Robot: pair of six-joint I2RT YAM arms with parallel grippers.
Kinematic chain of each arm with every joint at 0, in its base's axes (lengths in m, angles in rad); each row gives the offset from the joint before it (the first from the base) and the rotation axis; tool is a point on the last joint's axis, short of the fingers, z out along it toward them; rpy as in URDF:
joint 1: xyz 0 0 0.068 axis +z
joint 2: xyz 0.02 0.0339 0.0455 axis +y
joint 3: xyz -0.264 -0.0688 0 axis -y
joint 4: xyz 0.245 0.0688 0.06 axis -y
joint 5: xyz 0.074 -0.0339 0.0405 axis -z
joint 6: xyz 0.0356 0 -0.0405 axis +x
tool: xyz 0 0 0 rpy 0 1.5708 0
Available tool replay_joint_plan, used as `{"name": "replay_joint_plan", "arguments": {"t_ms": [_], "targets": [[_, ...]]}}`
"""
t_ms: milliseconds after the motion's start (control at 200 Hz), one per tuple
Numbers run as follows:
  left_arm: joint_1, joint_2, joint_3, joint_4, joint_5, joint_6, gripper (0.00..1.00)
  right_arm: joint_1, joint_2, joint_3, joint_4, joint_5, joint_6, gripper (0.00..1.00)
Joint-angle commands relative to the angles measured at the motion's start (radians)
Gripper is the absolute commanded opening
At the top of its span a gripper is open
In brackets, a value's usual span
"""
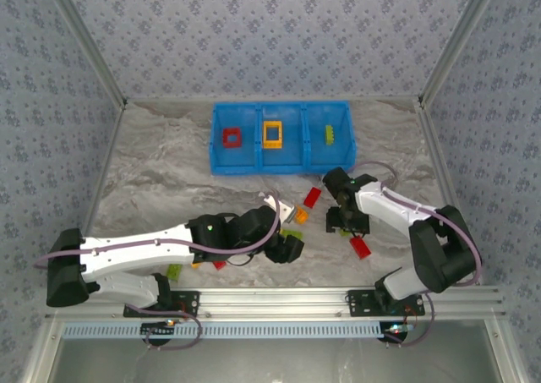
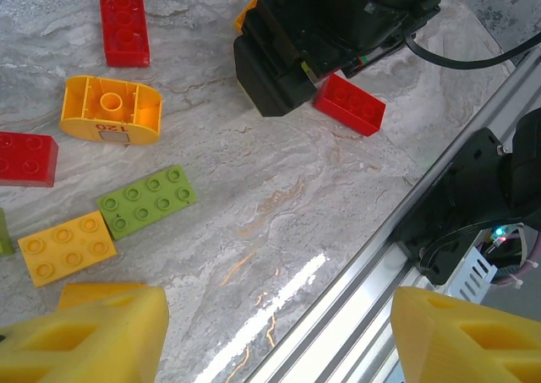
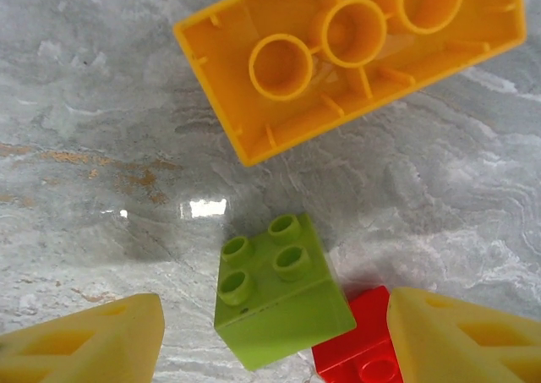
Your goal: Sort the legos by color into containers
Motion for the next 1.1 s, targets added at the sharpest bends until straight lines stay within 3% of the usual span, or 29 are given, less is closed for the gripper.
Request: {"name": "replay_joint_plan", "arguments": {"t_ms": [0, 365, 730, 919, 1094], "targets": [[-0.007, 0.012, 0.034, 0.013, -0.013, 0.016, 0.71, 0.004, 0.034, 0.021, 0.004, -0.006, -0.064, 0.73], [-0.006, -0.01, 0.023, 0.01, -0.023, 0.004, 0.71, 0.035, 0.05, 0.021, 0.019, -0.032, -0.075, 0.68], [-0.007, -0.113, -0.09, 0.018, -0.029, -0.041, 0.71, 0.046, 0.065, 0.017, 0.032, -0.031, -0.049, 0.55], [-0.007, -0.17, -0.138, 0.023, -0.05, -0.067, 0.71, 0.047, 0.062, 0.016, 0.045, -0.012, -0.036, 0.43], [-0.007, -0.167, -0.113, 0.008, -0.066, -0.057, 0.71, 0.064, -0.027, 0.042, 0.006, 0.03, -0.017, 0.34]]}}
